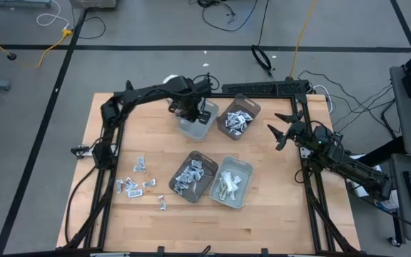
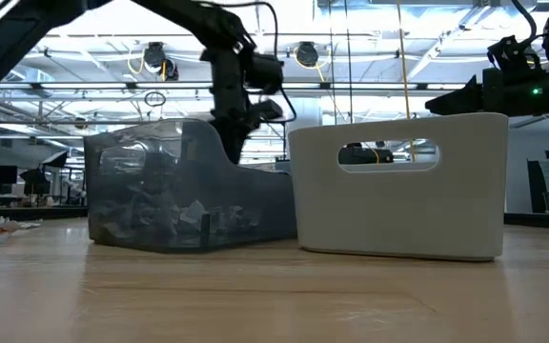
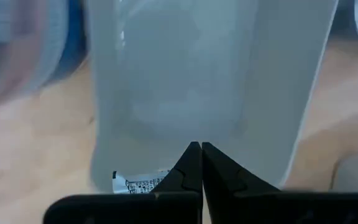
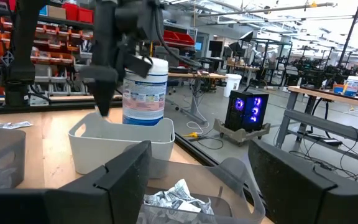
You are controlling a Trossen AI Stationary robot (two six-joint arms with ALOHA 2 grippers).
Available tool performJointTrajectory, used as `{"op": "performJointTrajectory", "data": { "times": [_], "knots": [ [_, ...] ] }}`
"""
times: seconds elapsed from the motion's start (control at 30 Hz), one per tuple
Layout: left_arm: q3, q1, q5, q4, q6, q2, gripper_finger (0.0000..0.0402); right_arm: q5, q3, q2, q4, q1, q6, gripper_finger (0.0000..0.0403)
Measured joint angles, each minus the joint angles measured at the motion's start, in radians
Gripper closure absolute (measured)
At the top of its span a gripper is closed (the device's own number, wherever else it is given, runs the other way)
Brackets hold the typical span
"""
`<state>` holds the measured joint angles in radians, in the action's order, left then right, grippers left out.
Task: Pick & Place First Aid Supplies
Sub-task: Put the orange ointment pack into the top gray bin
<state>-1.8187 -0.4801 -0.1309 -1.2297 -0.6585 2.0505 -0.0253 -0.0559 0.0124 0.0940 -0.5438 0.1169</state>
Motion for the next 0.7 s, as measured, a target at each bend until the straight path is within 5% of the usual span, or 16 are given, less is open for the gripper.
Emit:
{"op": "performJointTrajectory", "data": {
  "times": [0.43,0.7],
  "knots": [
    [-0.001,0.019,0.029,0.092,-0.032,0.073,0.0389,0.0,0.0,0.0,0.0,0.0,0.0,0.014],
    [-0.001,0.019,0.027,0.092,-0.057,0.073,0.0293,0.0,0.0,0.0,0.0,0.0,0.0,0.014]
  ]
}}
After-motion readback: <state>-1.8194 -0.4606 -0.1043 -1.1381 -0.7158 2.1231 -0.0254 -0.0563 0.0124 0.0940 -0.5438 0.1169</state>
